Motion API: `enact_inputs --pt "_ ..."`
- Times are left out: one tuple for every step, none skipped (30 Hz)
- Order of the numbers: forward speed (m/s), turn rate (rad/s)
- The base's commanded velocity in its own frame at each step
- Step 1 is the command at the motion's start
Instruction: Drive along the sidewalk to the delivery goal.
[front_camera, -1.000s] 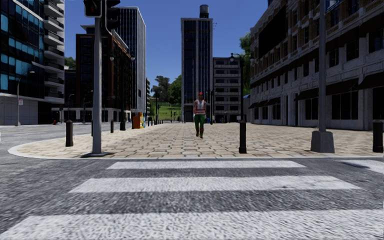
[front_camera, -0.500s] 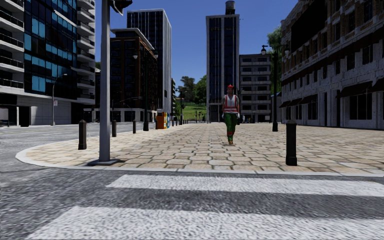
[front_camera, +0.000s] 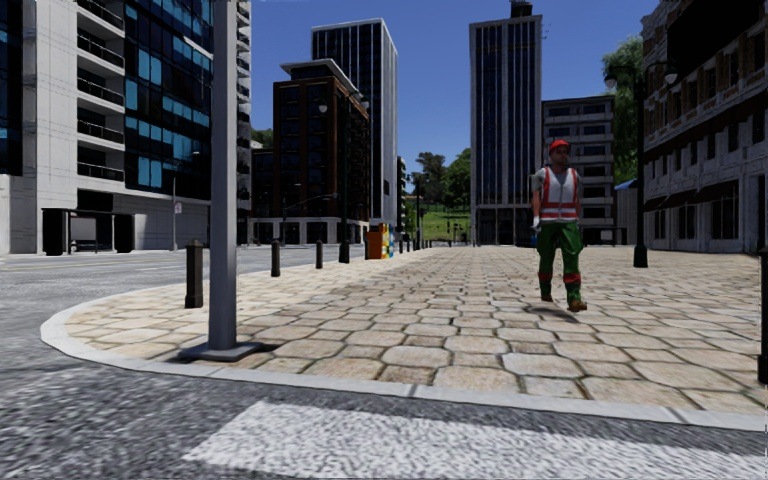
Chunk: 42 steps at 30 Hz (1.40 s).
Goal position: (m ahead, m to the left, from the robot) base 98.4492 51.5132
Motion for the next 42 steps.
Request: enact_inputs --pt "2.0 0.0" --pt "2.0 0.0" --pt "2.0 0.0" --pt "2.0 0.0" --pt "2.0 0.0" --pt "2.0 0.0" --pt "2.0 0.0" --pt "2.0 0.0" --pt "2.0 0.0" --pt "2.0 0.0" --pt "2.0 0.0" --pt "2.0 0.0" --pt "2.0 0.0" --pt "2.0 0.0" --pt "2.0 0.0" --pt "2.0 0.0" --pt "2.0 0.0" --pt "2.0 0.0" --pt "2.0 0.0" --pt "2.0 0.0" --pt "2.0 0.0" --pt "2.0 0.0" --pt "2.0 0.0" --pt "2.0 0.0" --pt "2.0 0.0" --pt "2.0 0.0" --pt "2.0 0.0" --pt "2.0 0.0" --pt "2.0 0.0" --pt "2.0 0.0" --pt "2.0 0.0" --pt "2.0 0.0" --pt "2.0 0.0" --pt "2.0 0.0" --pt "2.0 0.0" --pt "2.0 0.0" --pt "2.0 0.0" --pt "2.0 0.0" --pt "2.0 0.0" --pt "2.0 0.0" --pt "2.0 0.0" --pt "2.0 0.0"
